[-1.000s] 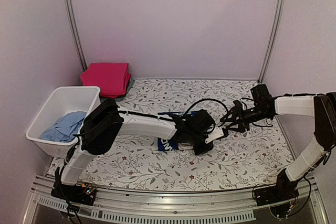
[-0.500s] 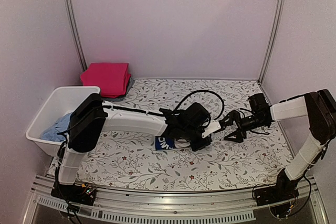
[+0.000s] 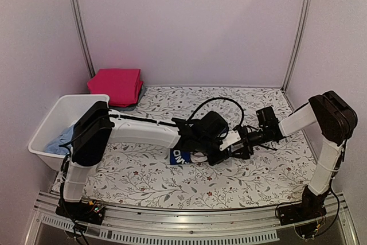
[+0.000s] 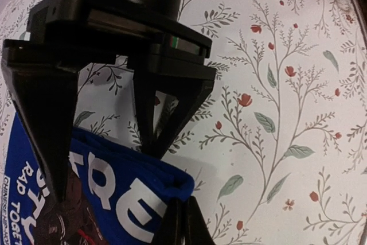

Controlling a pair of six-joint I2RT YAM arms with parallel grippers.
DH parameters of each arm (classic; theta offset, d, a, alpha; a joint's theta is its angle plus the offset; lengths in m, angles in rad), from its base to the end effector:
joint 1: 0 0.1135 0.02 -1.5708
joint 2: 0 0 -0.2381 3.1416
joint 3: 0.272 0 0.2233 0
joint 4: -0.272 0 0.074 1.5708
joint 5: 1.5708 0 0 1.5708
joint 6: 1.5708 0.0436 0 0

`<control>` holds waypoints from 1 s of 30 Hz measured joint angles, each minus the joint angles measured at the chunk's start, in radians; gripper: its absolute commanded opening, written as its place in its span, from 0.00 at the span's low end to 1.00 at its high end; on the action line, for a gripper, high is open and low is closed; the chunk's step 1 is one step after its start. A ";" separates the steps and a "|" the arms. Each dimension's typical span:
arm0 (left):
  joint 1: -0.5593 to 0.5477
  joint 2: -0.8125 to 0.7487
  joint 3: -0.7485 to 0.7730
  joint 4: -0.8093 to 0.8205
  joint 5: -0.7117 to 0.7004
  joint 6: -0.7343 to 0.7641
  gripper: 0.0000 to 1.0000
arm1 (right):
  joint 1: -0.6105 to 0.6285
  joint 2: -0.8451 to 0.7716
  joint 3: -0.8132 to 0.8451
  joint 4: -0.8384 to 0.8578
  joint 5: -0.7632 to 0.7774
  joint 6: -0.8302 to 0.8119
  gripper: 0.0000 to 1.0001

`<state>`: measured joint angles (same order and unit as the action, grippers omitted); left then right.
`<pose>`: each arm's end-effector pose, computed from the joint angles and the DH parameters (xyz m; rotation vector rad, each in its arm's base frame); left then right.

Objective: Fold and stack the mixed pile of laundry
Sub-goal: Pass from the left arm to the right

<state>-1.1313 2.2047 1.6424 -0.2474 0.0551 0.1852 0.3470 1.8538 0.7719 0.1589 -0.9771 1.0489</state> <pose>0.1919 -0.4137 0.1563 1.5144 1.9143 -0.5047 0.2697 0.1360 0.1020 -0.4437 -2.5188 -1.5685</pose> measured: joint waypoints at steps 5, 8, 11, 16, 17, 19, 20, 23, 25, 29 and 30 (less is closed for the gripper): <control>0.000 -0.037 -0.023 -0.002 0.023 -0.004 0.00 | 0.002 0.086 0.069 0.074 -0.021 0.063 0.78; 0.000 -0.058 -0.032 0.005 0.039 -0.006 0.00 | 0.002 0.138 0.101 0.123 -0.047 0.101 0.74; 0.000 -0.074 -0.043 0.005 0.055 -0.006 0.00 | 0.002 0.176 0.131 0.172 -0.059 0.131 0.68; 0.000 -0.085 -0.062 0.009 0.082 -0.006 0.00 | 0.002 0.230 0.166 0.231 -0.077 0.169 0.57; 0.000 -0.085 -0.065 0.010 0.088 -0.006 0.00 | 0.002 0.237 0.171 0.237 -0.080 0.169 0.56; 0.000 -0.085 -0.071 0.010 0.098 -0.006 0.00 | 0.002 0.251 0.184 0.245 -0.082 0.179 0.53; 0.000 -0.085 -0.073 0.010 0.103 -0.006 0.00 | 0.003 0.258 0.191 0.249 -0.082 0.182 0.49; 0.000 -0.086 -0.079 0.010 0.116 -0.006 0.00 | 0.009 0.283 0.210 0.266 -0.084 0.180 0.36; 0.000 -0.086 -0.085 0.011 0.119 -0.006 0.00 | 0.015 0.301 0.220 0.284 -0.080 0.161 0.22; 0.000 -0.090 -0.100 0.015 0.121 -0.007 0.14 | 0.019 0.308 0.231 0.285 -0.079 0.151 0.00; 0.000 -0.097 -0.106 0.017 0.118 -0.012 0.31 | 0.020 0.308 0.234 0.279 -0.078 0.149 0.00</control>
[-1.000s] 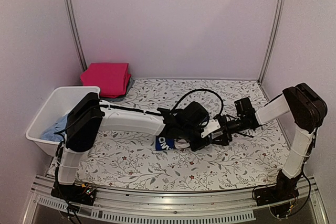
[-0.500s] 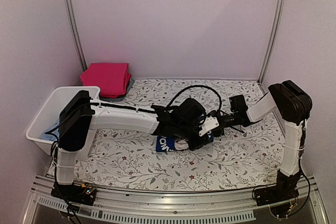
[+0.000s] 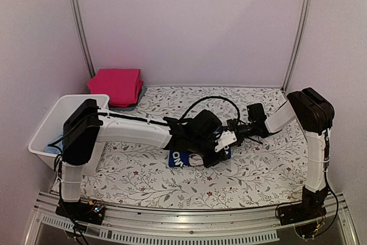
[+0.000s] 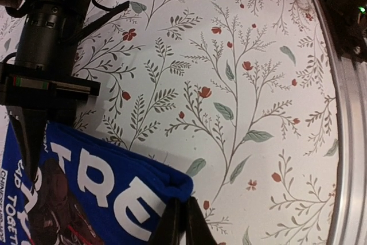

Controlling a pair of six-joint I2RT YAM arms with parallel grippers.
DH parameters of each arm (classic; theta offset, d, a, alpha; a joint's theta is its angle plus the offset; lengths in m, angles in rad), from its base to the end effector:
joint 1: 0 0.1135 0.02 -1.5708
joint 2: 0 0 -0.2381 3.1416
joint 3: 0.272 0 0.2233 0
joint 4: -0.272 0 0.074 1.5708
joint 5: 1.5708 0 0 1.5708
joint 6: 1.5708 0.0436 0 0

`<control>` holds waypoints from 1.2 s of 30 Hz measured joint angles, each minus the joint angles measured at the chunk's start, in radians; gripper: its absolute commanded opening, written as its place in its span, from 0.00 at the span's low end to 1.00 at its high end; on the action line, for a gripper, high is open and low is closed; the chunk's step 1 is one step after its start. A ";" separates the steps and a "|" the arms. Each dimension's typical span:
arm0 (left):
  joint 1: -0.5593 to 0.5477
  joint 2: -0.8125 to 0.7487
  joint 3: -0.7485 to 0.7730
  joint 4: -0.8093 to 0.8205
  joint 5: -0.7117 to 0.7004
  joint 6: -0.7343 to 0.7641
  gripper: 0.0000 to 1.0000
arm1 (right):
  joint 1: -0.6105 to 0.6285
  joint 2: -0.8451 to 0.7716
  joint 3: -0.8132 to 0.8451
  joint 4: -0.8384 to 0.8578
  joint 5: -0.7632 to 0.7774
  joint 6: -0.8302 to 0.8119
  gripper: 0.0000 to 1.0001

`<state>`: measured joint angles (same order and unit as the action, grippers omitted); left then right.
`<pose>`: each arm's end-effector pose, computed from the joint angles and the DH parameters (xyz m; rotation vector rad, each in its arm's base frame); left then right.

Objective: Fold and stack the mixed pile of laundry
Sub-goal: Pass from the left arm to the right, then turn over the square-folded T-shirt at the center of the board.

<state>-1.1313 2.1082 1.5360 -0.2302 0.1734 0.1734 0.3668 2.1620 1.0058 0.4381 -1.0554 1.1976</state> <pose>0.1789 -0.3982 0.1679 1.5612 1.9013 -0.6477 0.3282 0.1667 0.0757 -0.3820 -2.4189 -1.7366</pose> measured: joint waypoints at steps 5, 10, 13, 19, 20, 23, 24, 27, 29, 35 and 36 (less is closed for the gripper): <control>0.008 -0.064 -0.045 0.011 -0.006 -0.059 0.61 | 0.005 -0.001 0.059 -0.127 0.024 -0.062 0.00; 0.075 -0.181 -0.141 0.043 0.007 -0.151 0.74 | 0.005 -0.007 0.144 -0.346 0.081 -0.190 0.00; 0.145 -0.247 -0.190 0.063 0.006 -0.203 0.85 | -0.005 -0.034 0.193 -0.497 0.127 -0.277 0.00; 0.249 -0.302 -0.230 0.076 -0.033 -0.283 0.97 | -0.067 -0.183 0.258 -0.764 0.232 -0.461 0.00; 0.264 -0.304 -0.234 0.075 -0.042 -0.295 0.98 | -0.078 -0.193 0.262 -0.779 0.238 -0.470 0.00; 0.291 -0.304 -0.244 0.067 -0.059 -0.320 1.00 | -0.122 -0.251 0.320 -0.932 0.317 -0.561 0.00; 0.299 -0.304 -0.247 0.064 -0.063 -0.325 1.00 | -0.135 -0.268 0.343 -0.984 0.350 -0.592 0.00; 0.317 -0.304 -0.257 0.057 -0.076 -0.335 1.00 | -0.179 -0.321 0.413 -1.136 0.465 -0.682 0.00; 0.324 -0.306 -0.267 0.054 -0.079 -0.337 1.00 | -0.215 -0.360 0.457 -1.233 0.554 -0.739 0.00; 0.340 -0.334 -0.321 0.050 -0.085 -0.345 1.00 | -0.354 -0.485 0.534 -1.423 0.838 -0.858 0.00; 0.345 -0.341 -0.330 0.050 -0.085 -0.346 1.00 | -0.371 -0.498 0.545 -1.450 0.888 -0.869 0.00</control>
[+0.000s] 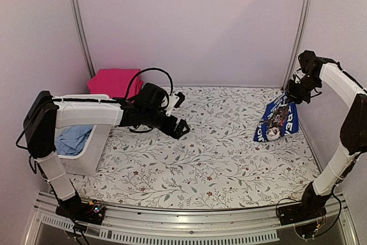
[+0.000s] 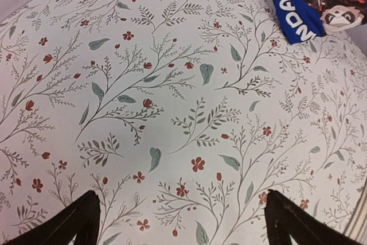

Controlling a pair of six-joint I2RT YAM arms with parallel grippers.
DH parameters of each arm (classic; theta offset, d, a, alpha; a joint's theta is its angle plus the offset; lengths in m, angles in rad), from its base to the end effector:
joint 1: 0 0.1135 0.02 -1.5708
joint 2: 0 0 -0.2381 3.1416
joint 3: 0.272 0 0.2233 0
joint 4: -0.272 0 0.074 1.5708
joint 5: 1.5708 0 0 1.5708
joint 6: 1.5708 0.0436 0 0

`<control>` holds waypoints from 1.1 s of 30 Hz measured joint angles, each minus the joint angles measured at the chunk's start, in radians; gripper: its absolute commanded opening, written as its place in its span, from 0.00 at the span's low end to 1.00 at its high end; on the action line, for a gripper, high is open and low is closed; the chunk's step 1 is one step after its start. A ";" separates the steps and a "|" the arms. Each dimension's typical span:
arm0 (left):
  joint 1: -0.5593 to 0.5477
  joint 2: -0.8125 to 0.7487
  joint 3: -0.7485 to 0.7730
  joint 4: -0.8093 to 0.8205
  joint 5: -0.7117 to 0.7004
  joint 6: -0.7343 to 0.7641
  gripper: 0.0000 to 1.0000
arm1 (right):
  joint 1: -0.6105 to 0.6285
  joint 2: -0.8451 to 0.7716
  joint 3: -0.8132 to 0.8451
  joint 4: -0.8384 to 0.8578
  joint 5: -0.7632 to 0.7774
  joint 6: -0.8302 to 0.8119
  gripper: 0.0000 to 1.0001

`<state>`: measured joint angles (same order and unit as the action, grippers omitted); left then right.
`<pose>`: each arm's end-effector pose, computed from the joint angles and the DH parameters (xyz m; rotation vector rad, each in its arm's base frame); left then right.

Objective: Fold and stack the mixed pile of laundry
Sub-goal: Turn over the square-folded T-shirt at the center of the board.

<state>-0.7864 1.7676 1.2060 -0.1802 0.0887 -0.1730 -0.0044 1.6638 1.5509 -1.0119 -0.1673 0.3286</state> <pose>0.2566 -0.2626 0.2039 0.7636 2.2569 -0.5775 0.3131 0.0059 0.2804 0.3984 2.6813 0.3234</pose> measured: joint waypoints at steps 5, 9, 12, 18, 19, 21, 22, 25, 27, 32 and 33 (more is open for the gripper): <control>0.030 -0.042 -0.051 0.001 0.000 -0.001 1.00 | -0.036 -0.010 0.092 -0.121 0.265 -0.039 0.00; 0.054 -0.079 -0.091 0.002 0.001 0.000 1.00 | -0.036 -0.007 0.181 -0.190 0.480 -0.065 0.00; 0.065 -0.101 -0.113 0.001 0.001 0.005 1.00 | -0.036 0.008 0.232 -0.223 0.613 -0.087 0.00; 0.088 -0.122 -0.125 0.000 0.001 0.020 1.00 | -0.007 0.098 0.246 -0.241 0.752 -0.127 0.00; 0.092 -0.123 -0.125 0.000 0.001 0.023 1.00 | 0.013 0.124 0.245 -0.243 0.762 -0.129 0.00; 0.101 -0.123 -0.126 0.000 0.001 0.027 1.00 | 0.065 0.181 0.244 -0.241 0.765 -0.128 0.00; 0.105 -0.123 -0.127 -0.001 0.001 0.027 1.00 | 0.096 0.211 0.244 -0.237 0.763 -0.127 0.00; 0.116 -0.124 -0.128 0.000 0.004 0.029 1.00 | 0.196 0.311 0.261 -0.237 0.743 -0.124 0.00; 0.121 -0.127 -0.137 0.002 0.004 0.030 1.00 | 0.255 0.373 0.293 -0.240 0.723 -0.119 0.00; 0.141 -0.164 -0.177 -0.001 0.011 0.019 1.00 | 0.395 0.523 0.463 -0.253 0.663 -0.100 0.00; 0.148 -0.170 -0.181 0.000 0.015 0.014 1.00 | 0.422 0.547 0.492 -0.253 0.647 -0.096 0.00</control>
<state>-0.6388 1.5978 1.0252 -0.1806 0.1036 -0.1593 0.4179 2.2112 2.0430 -1.2644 0.4793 0.2329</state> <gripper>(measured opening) 0.996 0.032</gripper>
